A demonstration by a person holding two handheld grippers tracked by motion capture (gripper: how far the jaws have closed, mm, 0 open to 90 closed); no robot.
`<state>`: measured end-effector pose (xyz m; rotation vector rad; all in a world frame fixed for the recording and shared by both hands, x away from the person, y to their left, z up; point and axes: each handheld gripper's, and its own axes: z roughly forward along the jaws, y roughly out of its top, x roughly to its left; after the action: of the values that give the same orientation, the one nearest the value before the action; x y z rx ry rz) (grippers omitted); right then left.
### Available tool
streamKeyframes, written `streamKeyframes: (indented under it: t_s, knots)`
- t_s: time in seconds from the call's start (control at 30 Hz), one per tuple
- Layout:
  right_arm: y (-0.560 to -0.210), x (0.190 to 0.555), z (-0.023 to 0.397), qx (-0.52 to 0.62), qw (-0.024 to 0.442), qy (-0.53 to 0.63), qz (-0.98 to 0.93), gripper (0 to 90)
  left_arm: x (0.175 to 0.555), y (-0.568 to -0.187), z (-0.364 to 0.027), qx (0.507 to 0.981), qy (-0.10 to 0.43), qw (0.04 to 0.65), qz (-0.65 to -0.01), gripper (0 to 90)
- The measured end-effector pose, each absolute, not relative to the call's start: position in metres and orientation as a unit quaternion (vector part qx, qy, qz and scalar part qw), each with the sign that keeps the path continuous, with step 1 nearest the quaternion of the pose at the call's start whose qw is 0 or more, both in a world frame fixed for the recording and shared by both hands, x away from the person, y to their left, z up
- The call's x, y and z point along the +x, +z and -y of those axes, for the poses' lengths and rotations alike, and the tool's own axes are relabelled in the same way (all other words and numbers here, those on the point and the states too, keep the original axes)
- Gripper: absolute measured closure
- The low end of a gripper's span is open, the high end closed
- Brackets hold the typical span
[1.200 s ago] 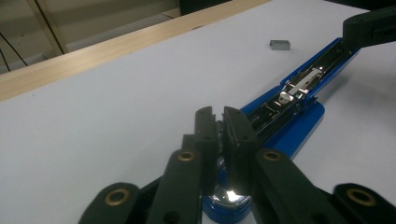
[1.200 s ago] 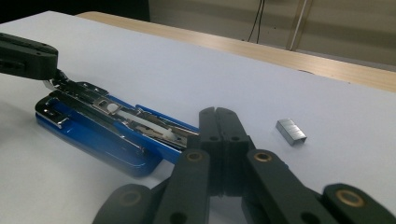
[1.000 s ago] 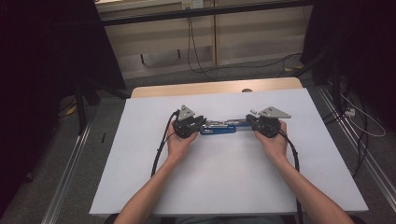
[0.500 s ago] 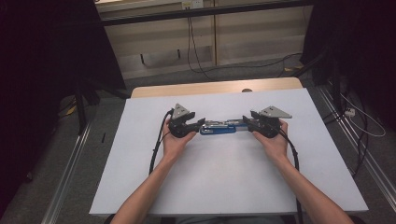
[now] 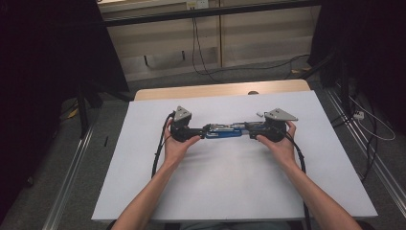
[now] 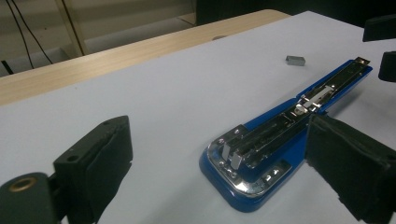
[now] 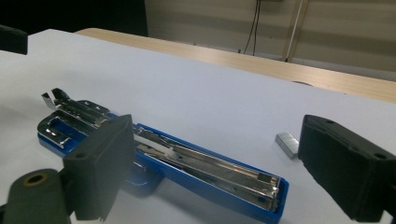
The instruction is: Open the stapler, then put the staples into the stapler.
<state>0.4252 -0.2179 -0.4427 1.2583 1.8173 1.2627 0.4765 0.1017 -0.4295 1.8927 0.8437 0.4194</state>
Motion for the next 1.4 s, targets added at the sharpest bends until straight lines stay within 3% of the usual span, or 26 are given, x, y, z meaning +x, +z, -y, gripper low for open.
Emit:
streamKeyframes:
  t_s: [0.3,0.93,1.4]
  knots:
    - [-0.439,0.427,0.221,0.47,0.298,0.472,-0.685,6.3,0.474,-0.432,-0.107,0.779,0.138,0.495,-0.358,3.5]
    - [-0.429,0.423,0.229,0.47,0.307,0.476,-0.677,6.5,0.45,-0.426,-0.121,0.788,0.18,0.48,-0.341,3.6]
    - [-0.424,0.427,0.238,0.478,0.301,0.468,-0.679,6.7,0.433,-0.426,-0.127,0.79,0.17,0.486,-0.333,4.2]
